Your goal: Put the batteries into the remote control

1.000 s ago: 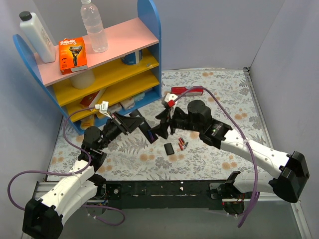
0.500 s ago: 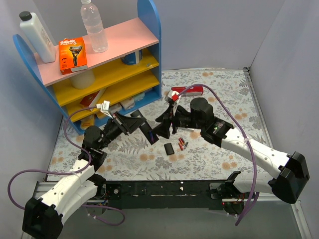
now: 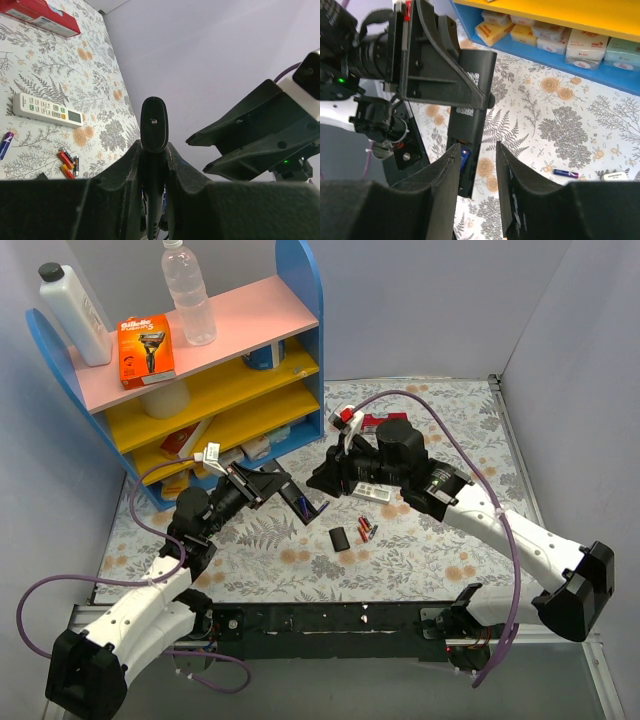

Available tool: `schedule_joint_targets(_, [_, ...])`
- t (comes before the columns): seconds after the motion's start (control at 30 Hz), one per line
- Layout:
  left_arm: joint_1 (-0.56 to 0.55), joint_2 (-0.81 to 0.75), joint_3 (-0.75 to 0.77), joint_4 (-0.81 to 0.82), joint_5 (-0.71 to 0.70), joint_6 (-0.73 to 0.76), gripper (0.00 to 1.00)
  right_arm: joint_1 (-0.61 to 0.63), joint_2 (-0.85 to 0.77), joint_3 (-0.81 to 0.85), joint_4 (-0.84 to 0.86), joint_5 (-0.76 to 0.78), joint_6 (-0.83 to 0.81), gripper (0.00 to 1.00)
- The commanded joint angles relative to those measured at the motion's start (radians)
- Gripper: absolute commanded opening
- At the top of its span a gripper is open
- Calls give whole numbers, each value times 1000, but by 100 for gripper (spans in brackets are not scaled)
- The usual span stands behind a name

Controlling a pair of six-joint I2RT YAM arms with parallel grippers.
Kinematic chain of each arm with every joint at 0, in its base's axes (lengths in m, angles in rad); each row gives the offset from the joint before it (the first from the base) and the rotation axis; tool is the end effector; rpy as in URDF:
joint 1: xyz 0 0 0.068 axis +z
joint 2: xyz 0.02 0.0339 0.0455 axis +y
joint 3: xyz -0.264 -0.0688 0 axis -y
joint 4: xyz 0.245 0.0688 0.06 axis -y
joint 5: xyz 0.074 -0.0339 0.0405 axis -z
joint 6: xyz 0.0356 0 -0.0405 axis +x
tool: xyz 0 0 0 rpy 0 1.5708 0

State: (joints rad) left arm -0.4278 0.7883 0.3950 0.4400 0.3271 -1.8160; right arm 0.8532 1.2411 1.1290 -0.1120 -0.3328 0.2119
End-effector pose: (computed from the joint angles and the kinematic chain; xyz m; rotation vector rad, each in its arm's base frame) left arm 0.1688 -0.0895 0.2673 -0.9606 1.6667 -1.9252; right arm 0.1817 0.2259 0.3716 -0.8379 1.7177 1.0413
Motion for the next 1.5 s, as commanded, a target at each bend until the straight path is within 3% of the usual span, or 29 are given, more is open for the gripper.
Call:
schedule_joint_targets(0.0, [-5,3,7,2,-23,-2,0,13,43,112,-136,21,73,40])
schedule_joint_targets(0.37, [-3,42,28,25,-3,27,0,58,165,262,-325,52,158,29])
schedule_joint_targets(0.83, [-3,48,33,34,6,37,0,70,199,272,-347,49,176,22])
schedule_joint_targets(1.47, [-3,48,39,46,18,46,0,95,231,293,-333,34,139,21])
